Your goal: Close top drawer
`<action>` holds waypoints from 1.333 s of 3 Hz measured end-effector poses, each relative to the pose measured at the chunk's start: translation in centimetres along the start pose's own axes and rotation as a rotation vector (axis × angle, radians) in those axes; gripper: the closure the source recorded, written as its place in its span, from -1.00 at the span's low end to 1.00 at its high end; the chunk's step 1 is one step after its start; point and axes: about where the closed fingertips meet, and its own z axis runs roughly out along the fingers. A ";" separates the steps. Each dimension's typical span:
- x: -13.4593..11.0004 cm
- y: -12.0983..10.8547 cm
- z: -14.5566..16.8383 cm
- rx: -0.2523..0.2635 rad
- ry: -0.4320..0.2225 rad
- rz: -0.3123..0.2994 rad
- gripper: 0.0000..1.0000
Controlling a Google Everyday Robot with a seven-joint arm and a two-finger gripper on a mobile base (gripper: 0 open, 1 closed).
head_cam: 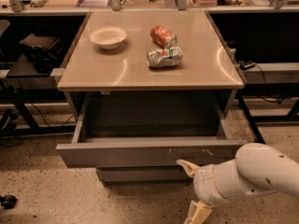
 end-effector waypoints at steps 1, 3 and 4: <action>3.8 -1.7 1.1 0.032 0.141 0.031 -1.00; 4.4 -2.6 1.3 0.046 0.172 0.050 -1.00; 4.2 -3.8 2.1 0.037 0.147 0.033 -1.00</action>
Offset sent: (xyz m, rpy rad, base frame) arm 0.0166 -0.0205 -0.0262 -0.1170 -0.0008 -0.0500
